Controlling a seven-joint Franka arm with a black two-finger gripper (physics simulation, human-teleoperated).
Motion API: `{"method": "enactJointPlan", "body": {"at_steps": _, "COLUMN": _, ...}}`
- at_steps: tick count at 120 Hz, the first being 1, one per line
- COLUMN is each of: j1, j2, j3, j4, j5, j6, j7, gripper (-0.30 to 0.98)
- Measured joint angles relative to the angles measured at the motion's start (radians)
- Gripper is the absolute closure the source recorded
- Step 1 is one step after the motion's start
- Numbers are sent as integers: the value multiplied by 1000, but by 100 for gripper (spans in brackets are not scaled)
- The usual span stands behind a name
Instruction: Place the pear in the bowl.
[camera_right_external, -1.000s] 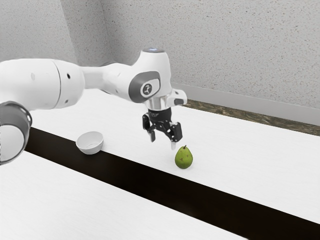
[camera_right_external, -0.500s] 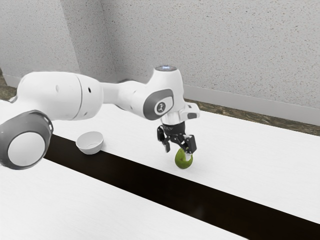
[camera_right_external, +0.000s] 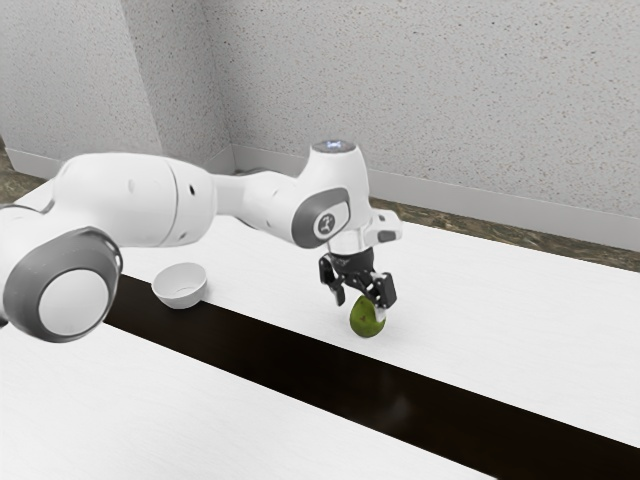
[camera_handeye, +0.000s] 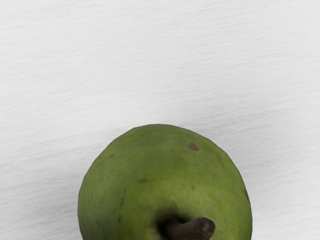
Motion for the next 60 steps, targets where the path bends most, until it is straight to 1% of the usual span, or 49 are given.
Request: {"method": "enactJointPlan", "body": {"at_steps": 60, "j1": -2, "j2": 35, "j3": -1, "j4": -1, "j5": -5, "j6": 40, "j7": 1, "gripper": 0}}
